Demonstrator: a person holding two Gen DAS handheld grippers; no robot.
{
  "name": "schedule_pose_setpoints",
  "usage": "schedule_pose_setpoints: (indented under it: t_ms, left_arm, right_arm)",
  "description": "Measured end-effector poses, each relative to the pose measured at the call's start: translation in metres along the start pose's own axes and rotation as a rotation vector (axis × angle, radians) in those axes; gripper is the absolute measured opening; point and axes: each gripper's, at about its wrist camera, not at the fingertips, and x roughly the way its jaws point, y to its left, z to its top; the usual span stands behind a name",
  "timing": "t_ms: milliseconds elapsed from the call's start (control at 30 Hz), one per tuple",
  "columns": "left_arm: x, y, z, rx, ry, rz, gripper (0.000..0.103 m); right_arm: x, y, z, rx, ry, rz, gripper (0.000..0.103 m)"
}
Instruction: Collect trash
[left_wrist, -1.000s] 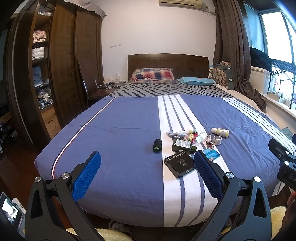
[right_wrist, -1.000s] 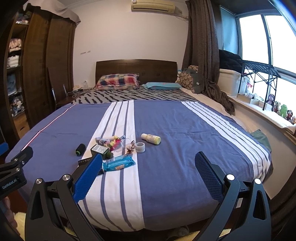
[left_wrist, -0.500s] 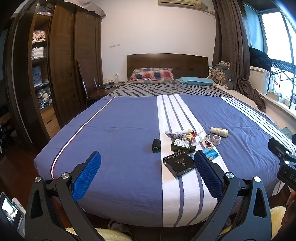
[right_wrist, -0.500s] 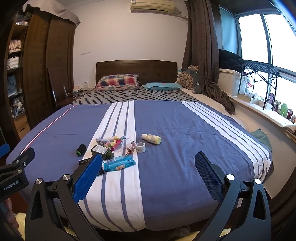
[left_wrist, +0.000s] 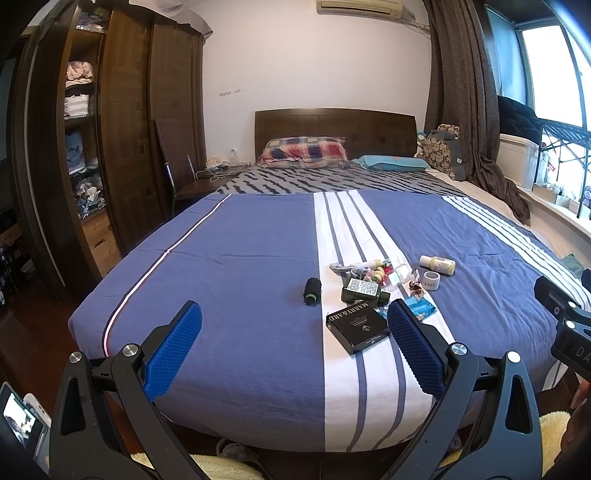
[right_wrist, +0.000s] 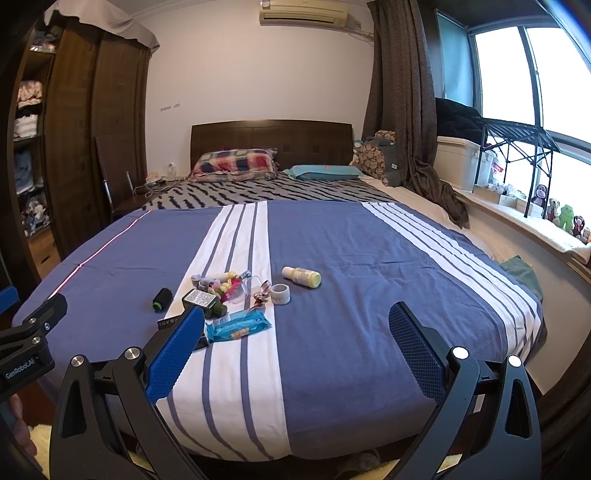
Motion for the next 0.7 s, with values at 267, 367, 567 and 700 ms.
schedule_pose_setpoints:
  t_ms: [267, 367, 567, 700]
  left_arm:
    - [-0.0005, 0.0001, -0.0003, 0.0, -0.001, 0.0, 0.095]
    - [-0.0005, 0.0003, -0.0004, -0.001, -0.001, 0.0, 0.095]
    - [-0.0002, -0.0007, -0.0004, 0.001, -0.001, 0.0, 0.095]
    - [-0.0011, -0.0005, -0.0004, 0.0, -0.002, 0.0, 0.095]
  right_arm:
    - [-0.0003, -0.0002, 0.0, 0.001, -0.001, 0.0, 0.1]
    - [-0.0003, 0.0002, 0.0001, 0.001, -0.001, 0.001, 0.1]
    - [-0.0012, 0.0007, -0.0005, 0.0, 0.001, 0.002, 0.1]
    - [-0.0023, 0.0008, -0.0007, -0.001, 0.001, 0.003, 0.1]
